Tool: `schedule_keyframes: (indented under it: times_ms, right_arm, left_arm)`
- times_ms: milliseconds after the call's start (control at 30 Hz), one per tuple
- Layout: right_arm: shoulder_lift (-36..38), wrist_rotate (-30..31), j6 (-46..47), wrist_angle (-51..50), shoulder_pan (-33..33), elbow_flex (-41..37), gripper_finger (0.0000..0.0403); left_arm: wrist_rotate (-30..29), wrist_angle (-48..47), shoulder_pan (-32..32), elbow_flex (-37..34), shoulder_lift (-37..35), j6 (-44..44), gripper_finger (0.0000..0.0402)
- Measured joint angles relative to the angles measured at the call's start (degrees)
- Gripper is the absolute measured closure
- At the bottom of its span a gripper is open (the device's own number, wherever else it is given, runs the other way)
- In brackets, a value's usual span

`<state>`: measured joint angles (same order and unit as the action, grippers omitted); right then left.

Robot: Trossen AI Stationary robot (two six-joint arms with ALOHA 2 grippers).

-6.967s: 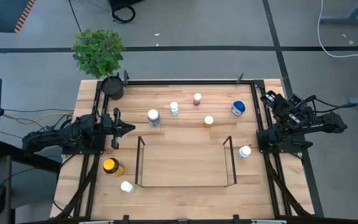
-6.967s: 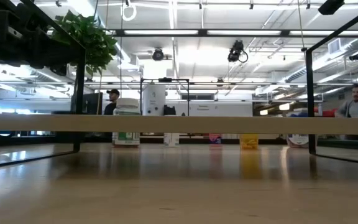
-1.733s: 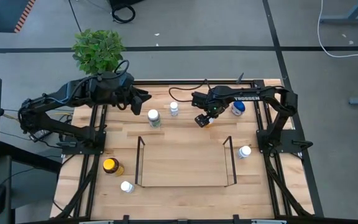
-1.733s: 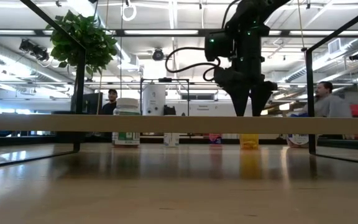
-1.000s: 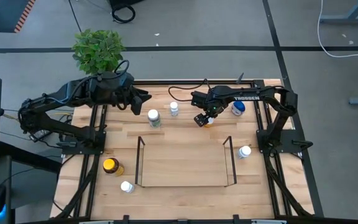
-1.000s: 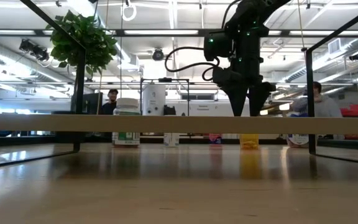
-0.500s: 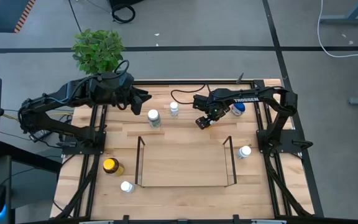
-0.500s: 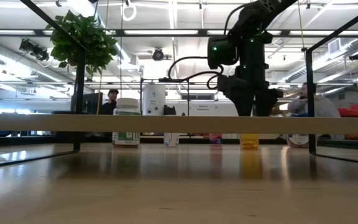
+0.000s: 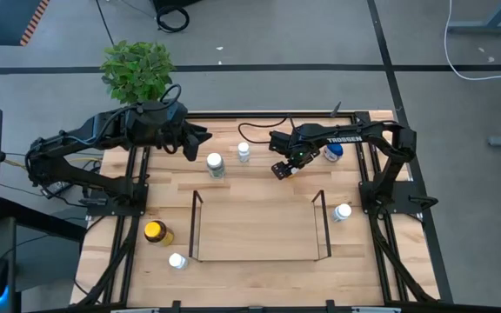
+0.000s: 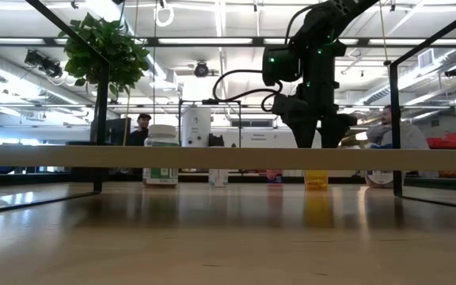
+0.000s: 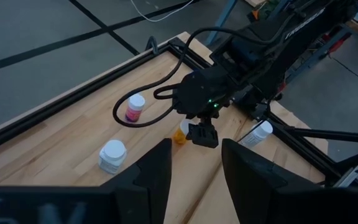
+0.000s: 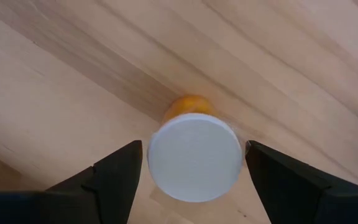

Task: Pick and place medicine bottles onto shelf by color
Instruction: Put the orange pill bottle on the shelf

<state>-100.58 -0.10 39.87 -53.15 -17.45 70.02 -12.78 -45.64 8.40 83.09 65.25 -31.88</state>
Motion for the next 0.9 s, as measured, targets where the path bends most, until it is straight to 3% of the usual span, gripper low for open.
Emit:
schedule_keyframes:
  times_ms: [600, 900]
  right_arm:
    - [0.0, 1.1, -1.4, 0.2, 0.0, 0.0, 0.018]
    - [0.0, -6.6, -2.4, -2.8, 1.5, 0.4, 0.0175]
  left_arm:
    - [0.0, -0.8, 0.0, 0.0, 0.0, 0.2, 0.026]
    - [0.0, -1.0, 0.0, 0.0, 0.0, 1.0, 0.0255]
